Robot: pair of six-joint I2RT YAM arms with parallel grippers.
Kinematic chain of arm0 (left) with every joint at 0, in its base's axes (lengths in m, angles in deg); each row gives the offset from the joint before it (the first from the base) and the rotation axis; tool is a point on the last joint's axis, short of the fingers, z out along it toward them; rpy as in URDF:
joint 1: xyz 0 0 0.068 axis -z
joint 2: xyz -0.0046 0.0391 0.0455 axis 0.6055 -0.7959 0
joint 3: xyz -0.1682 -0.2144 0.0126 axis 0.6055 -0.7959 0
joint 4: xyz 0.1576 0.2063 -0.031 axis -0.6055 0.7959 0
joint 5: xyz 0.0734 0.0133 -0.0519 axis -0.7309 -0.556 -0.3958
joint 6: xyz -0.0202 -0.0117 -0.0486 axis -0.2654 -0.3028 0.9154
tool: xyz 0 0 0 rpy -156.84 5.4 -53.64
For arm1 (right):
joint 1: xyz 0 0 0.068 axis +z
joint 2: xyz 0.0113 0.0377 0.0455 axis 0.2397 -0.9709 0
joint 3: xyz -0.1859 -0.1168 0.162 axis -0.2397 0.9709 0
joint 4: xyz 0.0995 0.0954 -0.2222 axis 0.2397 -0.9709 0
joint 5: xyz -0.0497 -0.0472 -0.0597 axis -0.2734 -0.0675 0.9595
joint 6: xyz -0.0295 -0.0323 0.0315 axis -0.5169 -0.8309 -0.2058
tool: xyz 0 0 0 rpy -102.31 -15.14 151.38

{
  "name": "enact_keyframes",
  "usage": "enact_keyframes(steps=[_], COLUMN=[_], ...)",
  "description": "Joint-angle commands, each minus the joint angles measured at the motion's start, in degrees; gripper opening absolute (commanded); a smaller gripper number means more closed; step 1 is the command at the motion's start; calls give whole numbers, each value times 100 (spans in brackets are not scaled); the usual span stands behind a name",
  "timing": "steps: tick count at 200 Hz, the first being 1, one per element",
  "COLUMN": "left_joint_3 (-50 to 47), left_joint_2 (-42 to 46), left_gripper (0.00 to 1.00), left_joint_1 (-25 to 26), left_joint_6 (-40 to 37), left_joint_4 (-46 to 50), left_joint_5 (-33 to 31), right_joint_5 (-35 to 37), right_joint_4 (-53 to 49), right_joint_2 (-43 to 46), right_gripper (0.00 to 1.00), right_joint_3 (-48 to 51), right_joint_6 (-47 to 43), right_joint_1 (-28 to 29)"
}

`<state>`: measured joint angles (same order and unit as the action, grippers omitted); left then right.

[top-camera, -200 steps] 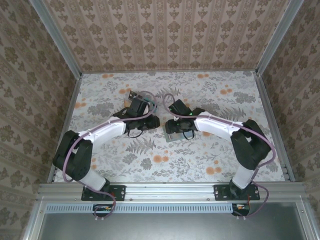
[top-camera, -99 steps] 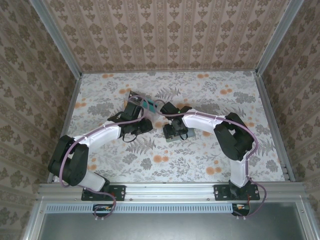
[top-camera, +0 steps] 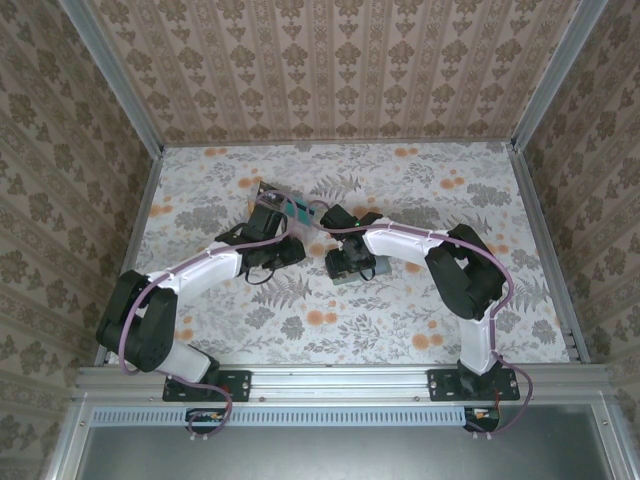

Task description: Take the credit cards out of the card holder

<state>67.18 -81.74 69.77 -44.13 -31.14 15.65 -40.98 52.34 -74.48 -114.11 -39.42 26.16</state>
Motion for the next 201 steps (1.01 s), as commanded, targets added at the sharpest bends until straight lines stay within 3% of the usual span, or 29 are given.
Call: enact_keyframes(steps=[1, 104, 152, 201], left_joint_3=[-53, -179, -20, 256], left_joint_2=[1, 141, -79, -523], left_gripper=[33, 34, 34, 26], left_joint_1=[-43, 145, 388, 682], left_joint_6=[59, 25, 23, -6], left_joint_4=[-13, -408, -637, -679], left_joint_5=[-27, 237, 471, 444], right_joint_5=[-120, -1826, -2103, -1718], right_joint_4=[-142, 1345, 1704, 1498], right_joint_2=[-228, 541, 680, 708], right_gripper=[63, 54, 52, 48], right_joint_3=[30, 1016, 1310, 1299], right_joint_6=[2, 426, 606, 543], right_joint_1=[31, -476, -683, -707])
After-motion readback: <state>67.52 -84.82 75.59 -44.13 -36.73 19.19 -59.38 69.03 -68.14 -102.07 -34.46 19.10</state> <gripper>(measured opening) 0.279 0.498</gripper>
